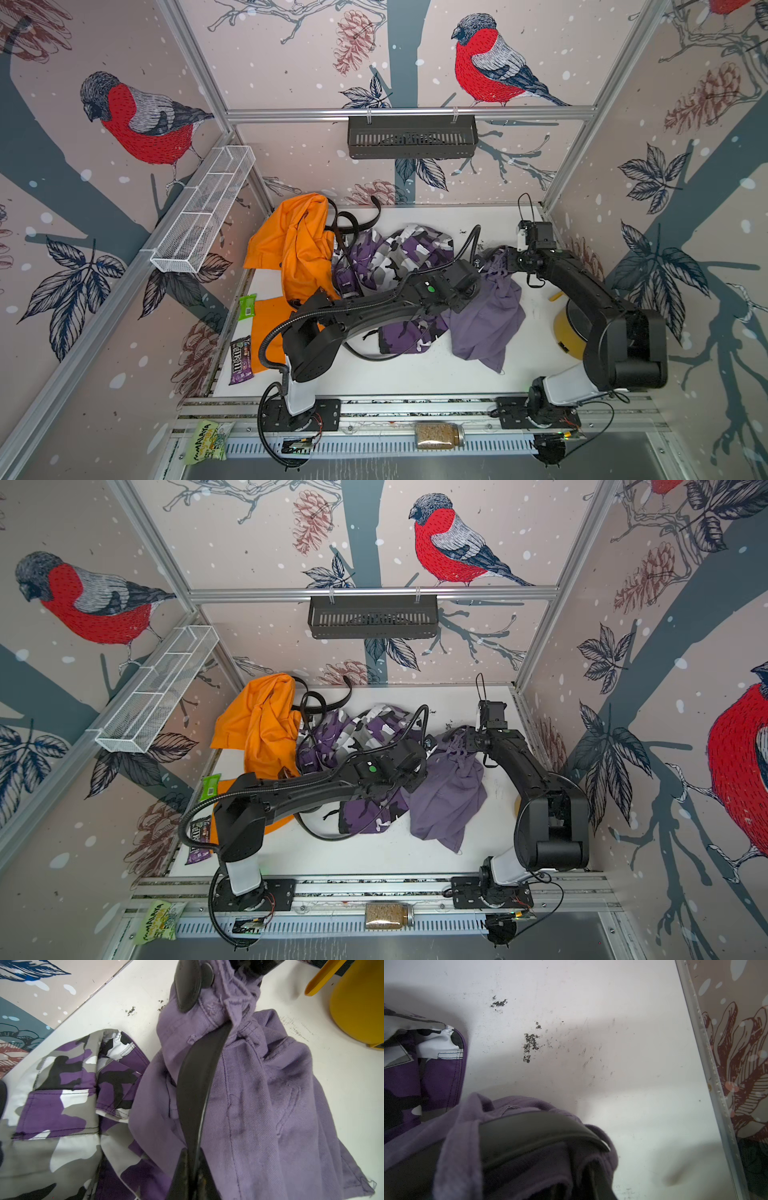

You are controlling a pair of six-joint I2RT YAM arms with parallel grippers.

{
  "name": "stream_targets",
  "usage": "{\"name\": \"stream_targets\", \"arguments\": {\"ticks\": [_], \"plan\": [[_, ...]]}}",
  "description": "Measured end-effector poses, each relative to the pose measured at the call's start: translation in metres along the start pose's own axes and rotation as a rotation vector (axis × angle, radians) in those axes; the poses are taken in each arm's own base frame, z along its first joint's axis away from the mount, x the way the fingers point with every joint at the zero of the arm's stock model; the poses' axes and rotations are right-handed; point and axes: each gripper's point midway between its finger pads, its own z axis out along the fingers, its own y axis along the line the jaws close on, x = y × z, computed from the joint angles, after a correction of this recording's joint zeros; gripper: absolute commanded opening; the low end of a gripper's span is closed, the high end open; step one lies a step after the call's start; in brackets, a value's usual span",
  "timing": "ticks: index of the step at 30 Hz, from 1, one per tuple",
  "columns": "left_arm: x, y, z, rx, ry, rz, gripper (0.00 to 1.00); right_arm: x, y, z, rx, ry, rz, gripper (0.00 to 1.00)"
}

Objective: Remove the belt from the trousers

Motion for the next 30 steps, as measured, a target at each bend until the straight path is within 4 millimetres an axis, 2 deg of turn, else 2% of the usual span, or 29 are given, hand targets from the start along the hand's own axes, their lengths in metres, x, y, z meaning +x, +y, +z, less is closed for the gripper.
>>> {"name": "stream_targets", "arguments": {"ticks": [6, 10, 16, 20, 23, 30], "plan": [[-0.003, 0.014, -0.037, -0.022, -0.036, -0.009, 0.00, -0.005, 0.000, 0.000, 0.000, -0.007, 0.000, 0.32], [0.004, 0.029, -0.064, -0.065, -0.050, -0.014, 0.00, -0.005, 0.000, 0.000, 0.002, -0.007, -0.001, 0.33], [0.020, 0.061, -0.109, -0.162, -0.080, -0.035, 0.00, -0.003, -0.001, 0.003, 0.011, 0.000, -0.002, 0.35], [0.030, 0.089, -0.133, -0.222, -0.105, -0.079, 0.00, -0.002, -0.001, 0.004, 0.013, 0.005, -0.002, 0.35], [0.036, 0.108, -0.148, -0.261, -0.128, -0.114, 0.00, -0.001, -0.001, 0.006, 0.013, 0.011, -0.004, 0.35], [0.039, 0.134, -0.171, -0.310, -0.172, -0.162, 0.00, 0.001, -0.001, 0.008, 0.013, 0.018, -0.005, 0.35]]}}
